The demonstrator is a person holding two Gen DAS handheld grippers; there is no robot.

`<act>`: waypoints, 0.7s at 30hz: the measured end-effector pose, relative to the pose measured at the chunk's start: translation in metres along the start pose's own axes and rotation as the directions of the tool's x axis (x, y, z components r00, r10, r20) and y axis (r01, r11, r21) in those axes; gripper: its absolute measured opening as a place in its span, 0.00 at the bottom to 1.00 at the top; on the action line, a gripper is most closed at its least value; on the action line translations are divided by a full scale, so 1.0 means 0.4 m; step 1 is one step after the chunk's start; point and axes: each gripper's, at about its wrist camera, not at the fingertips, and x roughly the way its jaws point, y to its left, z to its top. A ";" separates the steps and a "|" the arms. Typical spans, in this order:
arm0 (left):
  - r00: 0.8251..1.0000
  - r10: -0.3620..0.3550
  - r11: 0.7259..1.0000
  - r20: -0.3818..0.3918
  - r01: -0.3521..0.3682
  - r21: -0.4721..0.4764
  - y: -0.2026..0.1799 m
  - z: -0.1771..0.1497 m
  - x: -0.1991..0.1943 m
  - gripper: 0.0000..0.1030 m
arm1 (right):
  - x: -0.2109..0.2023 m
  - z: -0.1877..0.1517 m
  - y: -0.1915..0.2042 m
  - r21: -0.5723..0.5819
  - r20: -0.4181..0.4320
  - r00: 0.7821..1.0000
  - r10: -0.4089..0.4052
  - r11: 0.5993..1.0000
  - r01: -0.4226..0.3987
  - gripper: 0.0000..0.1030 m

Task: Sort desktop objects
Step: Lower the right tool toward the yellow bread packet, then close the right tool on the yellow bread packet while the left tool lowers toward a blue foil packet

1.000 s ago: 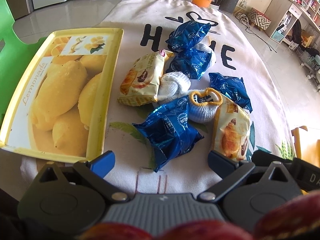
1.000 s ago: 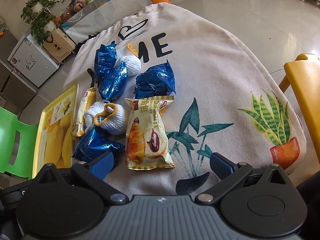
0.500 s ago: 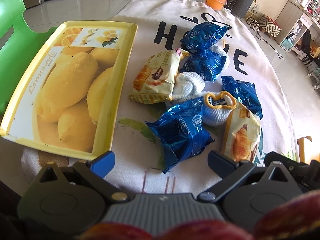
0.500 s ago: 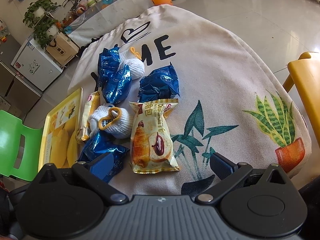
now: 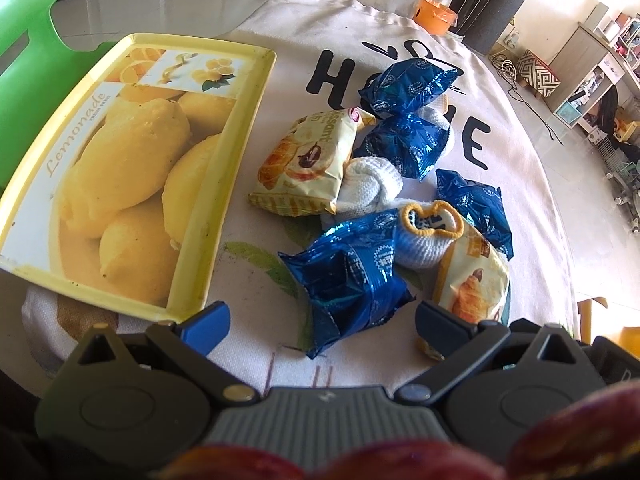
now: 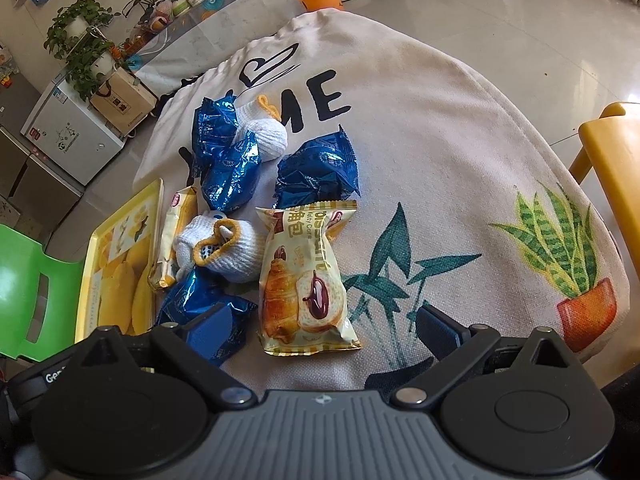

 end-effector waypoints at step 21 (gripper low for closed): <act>0.999 -0.044 0.989 -0.015 0.041 -0.140 0.017 0.045 0.045 1.00 | 0.083 0.002 0.050 -0.096 -0.009 1.000 0.000 0.995 -0.001 0.92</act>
